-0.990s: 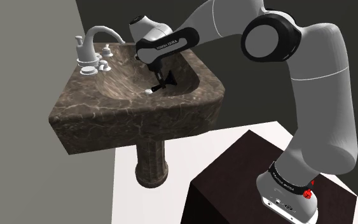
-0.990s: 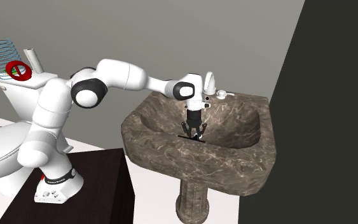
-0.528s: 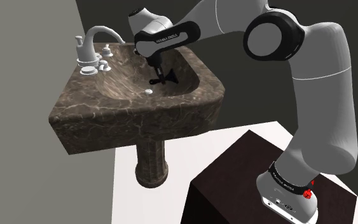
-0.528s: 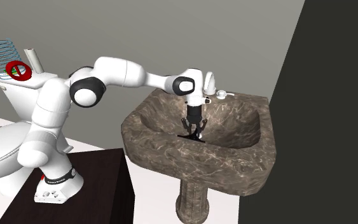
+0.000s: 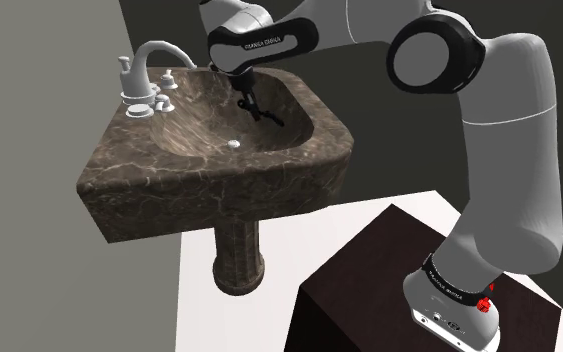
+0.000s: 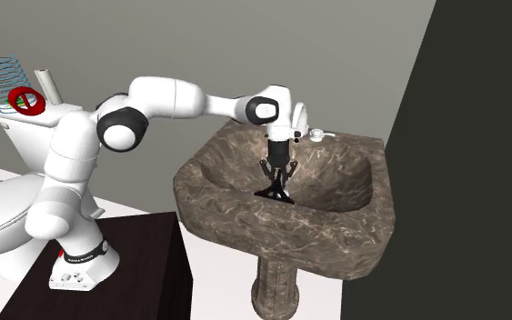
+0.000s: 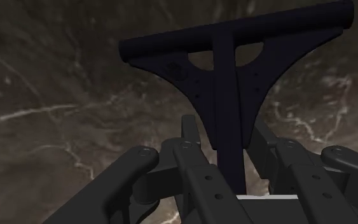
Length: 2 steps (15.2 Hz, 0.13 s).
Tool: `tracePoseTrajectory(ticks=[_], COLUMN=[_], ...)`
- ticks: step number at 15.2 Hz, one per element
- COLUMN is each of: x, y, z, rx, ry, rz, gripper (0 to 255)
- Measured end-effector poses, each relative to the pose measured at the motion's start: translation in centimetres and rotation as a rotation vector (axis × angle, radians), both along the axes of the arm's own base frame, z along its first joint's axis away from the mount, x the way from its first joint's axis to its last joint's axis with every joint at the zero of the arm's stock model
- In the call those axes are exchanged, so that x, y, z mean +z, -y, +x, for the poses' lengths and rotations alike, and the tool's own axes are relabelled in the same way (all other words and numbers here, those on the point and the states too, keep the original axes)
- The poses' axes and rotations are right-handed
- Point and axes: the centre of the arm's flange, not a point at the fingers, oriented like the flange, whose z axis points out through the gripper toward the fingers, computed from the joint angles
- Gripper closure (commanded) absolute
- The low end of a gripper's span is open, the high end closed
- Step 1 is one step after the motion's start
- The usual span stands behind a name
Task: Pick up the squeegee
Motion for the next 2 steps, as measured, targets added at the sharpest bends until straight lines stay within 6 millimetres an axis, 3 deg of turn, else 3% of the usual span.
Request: tracePoseTrajectory(ticks=[2], x=[0.92], y=[0.05], z=[0.0], rx=[0.0], ry=[0.0], rz=[0.0], gripper=[255])
